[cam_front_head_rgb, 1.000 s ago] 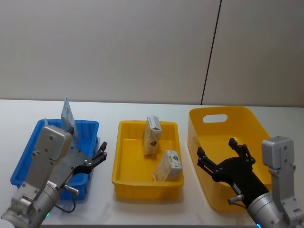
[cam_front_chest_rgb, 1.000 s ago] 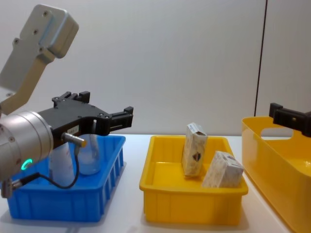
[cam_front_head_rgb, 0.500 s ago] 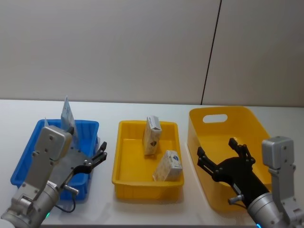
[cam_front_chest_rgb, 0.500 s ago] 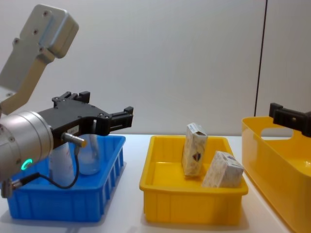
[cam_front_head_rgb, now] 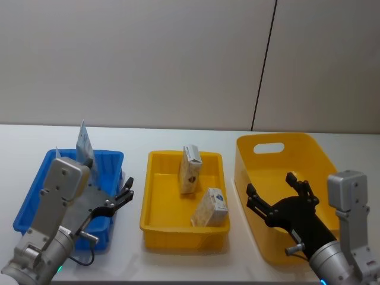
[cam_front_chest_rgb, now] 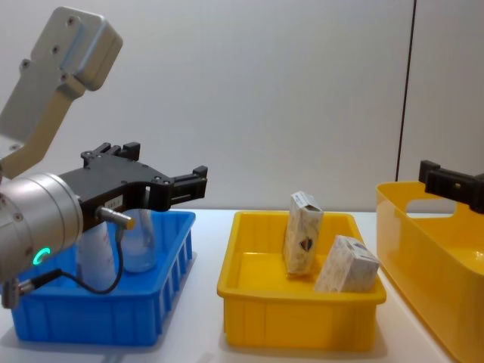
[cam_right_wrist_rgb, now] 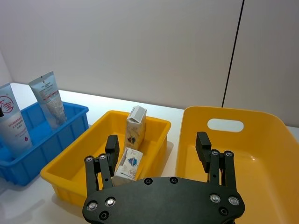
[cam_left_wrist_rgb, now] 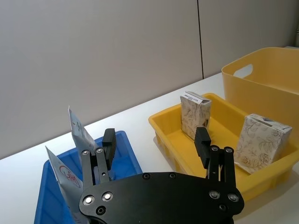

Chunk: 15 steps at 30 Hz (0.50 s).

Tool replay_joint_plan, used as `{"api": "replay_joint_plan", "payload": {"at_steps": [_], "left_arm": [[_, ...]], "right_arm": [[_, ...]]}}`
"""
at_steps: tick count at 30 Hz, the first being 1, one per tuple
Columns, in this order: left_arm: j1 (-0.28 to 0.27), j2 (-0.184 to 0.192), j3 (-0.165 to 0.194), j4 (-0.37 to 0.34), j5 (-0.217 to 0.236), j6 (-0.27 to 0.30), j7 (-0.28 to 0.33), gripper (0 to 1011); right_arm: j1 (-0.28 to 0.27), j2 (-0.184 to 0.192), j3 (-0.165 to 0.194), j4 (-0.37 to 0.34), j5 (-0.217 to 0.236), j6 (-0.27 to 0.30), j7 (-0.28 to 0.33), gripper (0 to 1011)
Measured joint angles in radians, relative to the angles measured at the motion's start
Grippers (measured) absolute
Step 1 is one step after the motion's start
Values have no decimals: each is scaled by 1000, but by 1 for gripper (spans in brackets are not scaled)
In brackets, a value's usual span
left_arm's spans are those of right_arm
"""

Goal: Bimanual collaborative sorting of washing and personal care products

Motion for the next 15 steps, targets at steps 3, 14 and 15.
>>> {"api": "replay_joint_plan", "payload": {"at_steps": [3,14,15], "left_arm": [[0,0,0,0,0,0,0,1001],[0,0,0,0,0,0,0,1001],[0,0,0,0,0,0,0,1001]], "right_arm": [[1,-1,0,0,-1,2,1,1002],[20,-6,-11,-1,-2,46,15,1002],[23,-7,-13,-2,-2,54,16,1002]]}}
